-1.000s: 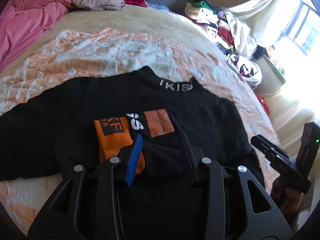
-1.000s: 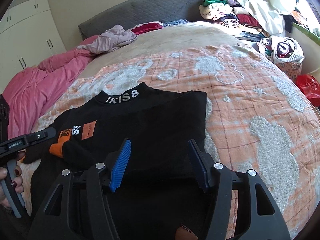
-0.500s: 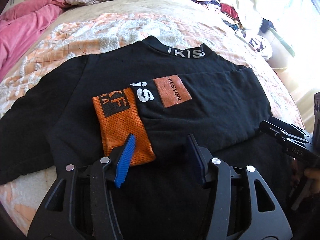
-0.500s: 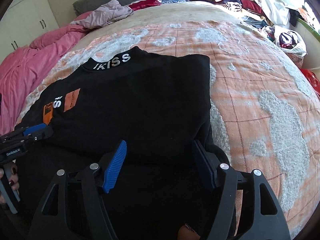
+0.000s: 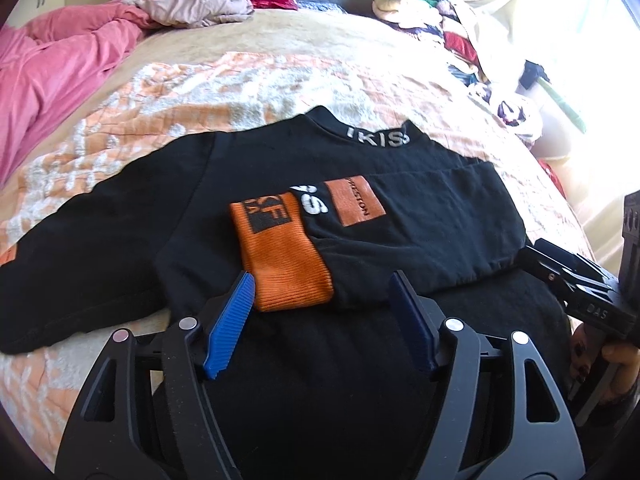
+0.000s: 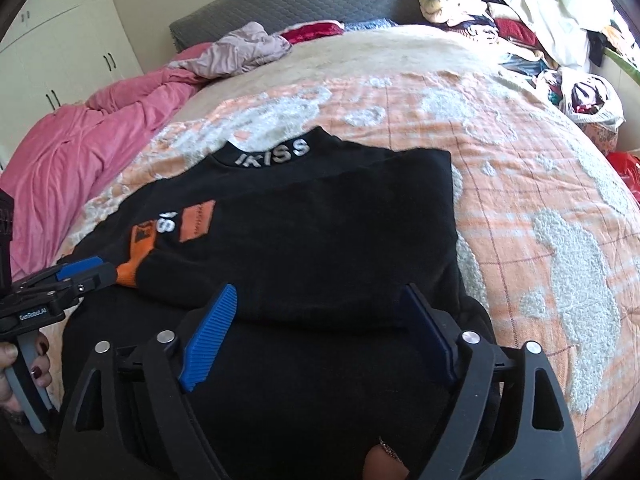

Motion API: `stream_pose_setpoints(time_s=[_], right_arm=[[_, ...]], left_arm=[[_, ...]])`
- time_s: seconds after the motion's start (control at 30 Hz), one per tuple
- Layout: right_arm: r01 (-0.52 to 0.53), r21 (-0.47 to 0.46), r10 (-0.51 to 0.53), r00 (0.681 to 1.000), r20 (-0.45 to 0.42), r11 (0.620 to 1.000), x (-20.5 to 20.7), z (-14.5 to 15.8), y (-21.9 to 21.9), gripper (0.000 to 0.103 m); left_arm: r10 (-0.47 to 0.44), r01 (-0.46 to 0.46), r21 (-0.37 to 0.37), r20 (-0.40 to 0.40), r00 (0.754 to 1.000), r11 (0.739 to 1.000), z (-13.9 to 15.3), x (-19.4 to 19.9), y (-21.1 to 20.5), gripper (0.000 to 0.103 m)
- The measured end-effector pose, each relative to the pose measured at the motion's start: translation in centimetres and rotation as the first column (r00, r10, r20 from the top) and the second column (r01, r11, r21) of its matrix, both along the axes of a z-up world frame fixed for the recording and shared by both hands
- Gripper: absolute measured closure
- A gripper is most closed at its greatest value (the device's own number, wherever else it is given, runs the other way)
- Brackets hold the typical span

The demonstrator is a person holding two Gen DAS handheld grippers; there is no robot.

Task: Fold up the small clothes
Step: 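Move the left tool toward the other sleeve's orange cuff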

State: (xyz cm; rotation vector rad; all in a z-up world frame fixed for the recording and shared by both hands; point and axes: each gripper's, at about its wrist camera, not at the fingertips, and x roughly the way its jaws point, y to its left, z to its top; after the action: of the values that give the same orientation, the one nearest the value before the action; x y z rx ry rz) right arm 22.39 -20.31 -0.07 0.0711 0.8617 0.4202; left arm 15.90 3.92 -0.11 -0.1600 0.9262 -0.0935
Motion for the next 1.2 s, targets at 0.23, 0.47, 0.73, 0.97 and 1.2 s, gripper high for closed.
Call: stream_pose_setpoints(time_s=[0.23, 0.47, 0.73, 0.97, 1.2], right_arm=[[-0.04, 0.023, 0.039, 0.997, 0.073, 0.999, -1.6, 2.0, 1.6, 0.01], [-0.088, 0.003, 0.087, 0.99, 0.111, 0.996, -3.4, 3.3, 3.9, 0.01], [-0.162, -0.037, 0.166, 0.977, 0.135, 0.986, -5.2, 4.2, 8.1, 0.01], [-0.224, -0.052, 0.229, 0.965, 0.13, 0.973, -6.3, 4.6, 11.7, 0.01], [-0.293, -0.077, 0.301, 0.945, 0.127, 0.953, -7.5, 4.9, 16.0, 0.01]], left_arm=[[0.068, -0.069, 0.006, 0.036, 0.997, 0.998, 1.0, -1.9, 2.6, 0.02], [0.146, -0.146, -0.001, 0.065, 0.987, 0.989, 1.7, -3.8, 5.7, 0.017], [0.221, -0.22, -0.016, 0.066, 0.973, 0.975, 1.8, -5.8, 8.8, 0.016], [0.298, -0.297, -0.027, 0.072, 0.952, 0.955, 1.9, -7.8, 12.1, 0.016], [0.365, -0.364, -0.035, 0.058, 0.929, 0.931, 1.1, -9.8, 15.2, 0.016]])
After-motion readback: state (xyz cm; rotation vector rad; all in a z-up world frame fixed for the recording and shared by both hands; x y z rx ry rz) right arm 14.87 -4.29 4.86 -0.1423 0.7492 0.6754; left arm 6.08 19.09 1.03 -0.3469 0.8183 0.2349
